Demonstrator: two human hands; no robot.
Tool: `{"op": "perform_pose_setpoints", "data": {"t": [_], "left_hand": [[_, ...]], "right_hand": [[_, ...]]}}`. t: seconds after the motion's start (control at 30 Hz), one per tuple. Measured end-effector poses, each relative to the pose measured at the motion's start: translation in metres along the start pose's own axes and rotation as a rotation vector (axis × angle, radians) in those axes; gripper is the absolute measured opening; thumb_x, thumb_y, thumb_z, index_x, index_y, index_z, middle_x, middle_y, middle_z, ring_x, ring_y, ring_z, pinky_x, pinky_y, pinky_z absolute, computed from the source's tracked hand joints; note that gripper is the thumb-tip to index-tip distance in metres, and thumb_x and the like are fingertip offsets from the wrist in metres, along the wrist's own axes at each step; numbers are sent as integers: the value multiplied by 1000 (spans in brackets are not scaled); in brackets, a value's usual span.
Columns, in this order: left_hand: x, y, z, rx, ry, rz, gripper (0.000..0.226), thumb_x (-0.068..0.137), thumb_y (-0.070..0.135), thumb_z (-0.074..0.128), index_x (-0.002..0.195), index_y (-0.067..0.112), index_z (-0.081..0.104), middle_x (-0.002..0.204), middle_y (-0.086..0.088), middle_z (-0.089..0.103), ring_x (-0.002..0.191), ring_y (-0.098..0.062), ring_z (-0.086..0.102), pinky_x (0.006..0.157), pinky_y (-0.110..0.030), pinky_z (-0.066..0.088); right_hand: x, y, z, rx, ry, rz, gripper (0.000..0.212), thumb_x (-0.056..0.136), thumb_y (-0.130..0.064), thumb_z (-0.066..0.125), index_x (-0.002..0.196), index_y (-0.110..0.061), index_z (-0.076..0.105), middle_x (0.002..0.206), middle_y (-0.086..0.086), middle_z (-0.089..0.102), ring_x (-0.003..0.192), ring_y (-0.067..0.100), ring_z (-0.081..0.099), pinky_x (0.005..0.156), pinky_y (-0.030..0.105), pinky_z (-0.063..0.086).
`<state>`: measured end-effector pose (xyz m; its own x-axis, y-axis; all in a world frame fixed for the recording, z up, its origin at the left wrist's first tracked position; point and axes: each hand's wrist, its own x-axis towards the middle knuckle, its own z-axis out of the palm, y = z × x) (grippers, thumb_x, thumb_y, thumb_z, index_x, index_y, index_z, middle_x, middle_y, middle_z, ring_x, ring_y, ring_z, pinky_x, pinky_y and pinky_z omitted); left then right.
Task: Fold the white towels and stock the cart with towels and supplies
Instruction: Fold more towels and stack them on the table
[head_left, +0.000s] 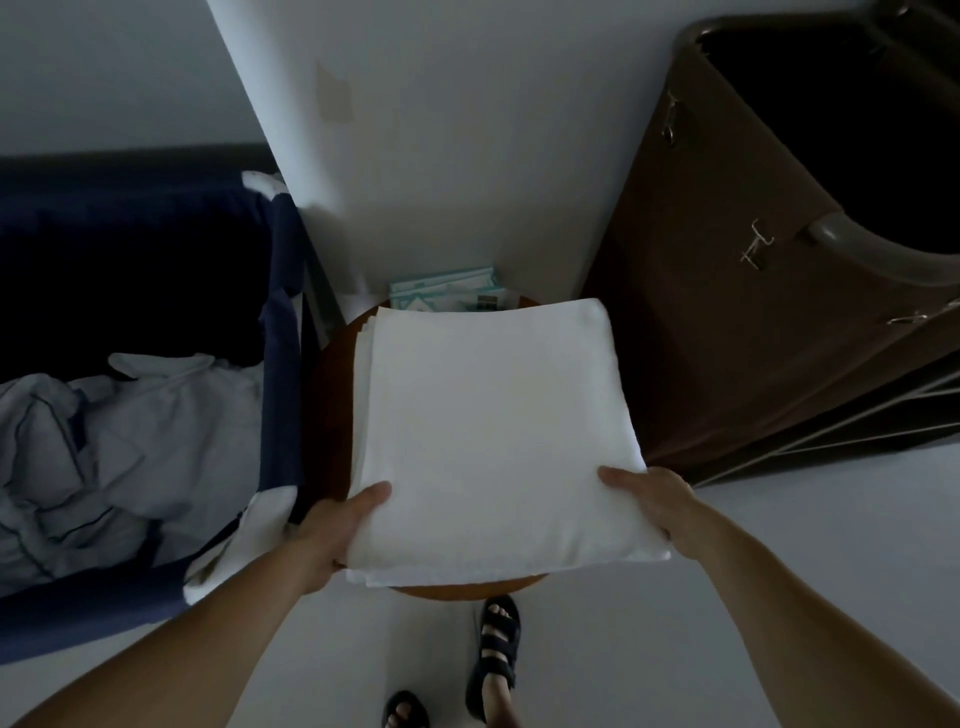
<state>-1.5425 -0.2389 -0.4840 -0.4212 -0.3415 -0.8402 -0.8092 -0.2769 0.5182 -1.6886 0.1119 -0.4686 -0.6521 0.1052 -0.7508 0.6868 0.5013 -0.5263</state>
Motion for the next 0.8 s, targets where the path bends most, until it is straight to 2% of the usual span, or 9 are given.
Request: {"op": "perform_pose_setpoints", "data": {"t": [0.1,0.2,0.27,0.33,0.43,0.47,0.6,0.7,0.8], "left_hand": [[-2,13,4,-104,-114,-23,57,79,48,76,121,10,65,111,-13,72,105,-34,65,91,-47,53],[2,19,5,-179,-175,-55,47,81,37,76,117,8,68,107,-16,74,106,-38,65,89,-50,54],[-1,23,6,-201,-181,-72,40,83,34,74,113,7,69,101,-18,75,103,-39,65,85,-50,54],[-2,27,5,-208,-177,-95,43,82,35,75,115,9,69,102,-19,74,105,-40,65,87,-51,54],[-6,32,1,-210,-230,-102,47,81,35,75,120,11,66,109,-18,73,110,-39,63,95,-51,51],[-8,33,0,-211,-250,-100,45,82,34,73,120,10,66,110,-18,73,110,-39,64,94,-50,51],[-15,41,5,-199,-290,-65,40,85,33,69,116,7,68,105,-19,74,103,-38,66,80,-46,54],[-9,42,9,-200,-251,-56,44,81,34,72,117,8,68,107,-20,73,104,-39,65,77,-45,55],[-7,46,12,-124,-176,7,60,68,25,81,123,6,65,106,-21,73,102,-41,66,82,-50,56]], "right_hand": [[5,-9,-1,62,-20,-21,51,69,-45,86,102,-12,66,104,7,68,92,27,66,82,41,53],[4,-19,1,124,-70,-44,45,70,-39,86,100,-9,70,100,9,73,93,30,69,83,44,55],[3,-25,1,134,-121,-64,39,74,-33,84,101,-9,70,100,10,74,91,30,69,76,41,55],[-1,-30,-1,179,-191,-68,33,79,-27,81,104,-11,68,101,10,73,91,29,69,67,37,52],[1,-30,-5,243,-248,-54,30,83,-24,78,108,-16,65,105,10,73,93,30,68,66,39,52],[2,-29,-5,256,-250,-54,31,82,-23,78,110,-17,65,106,11,72,93,30,68,66,39,52],[10,-22,-2,245,-234,-55,59,70,-32,88,121,-22,62,111,9,72,99,34,69,76,46,56],[11,-22,0,285,-221,-64,48,78,-24,82,121,-24,61,111,10,71,98,34,67,73,43,55],[8,-26,2,250,-169,-120,47,81,-16,79,123,-24,61,109,6,71,96,30,68,73,40,54]]}}
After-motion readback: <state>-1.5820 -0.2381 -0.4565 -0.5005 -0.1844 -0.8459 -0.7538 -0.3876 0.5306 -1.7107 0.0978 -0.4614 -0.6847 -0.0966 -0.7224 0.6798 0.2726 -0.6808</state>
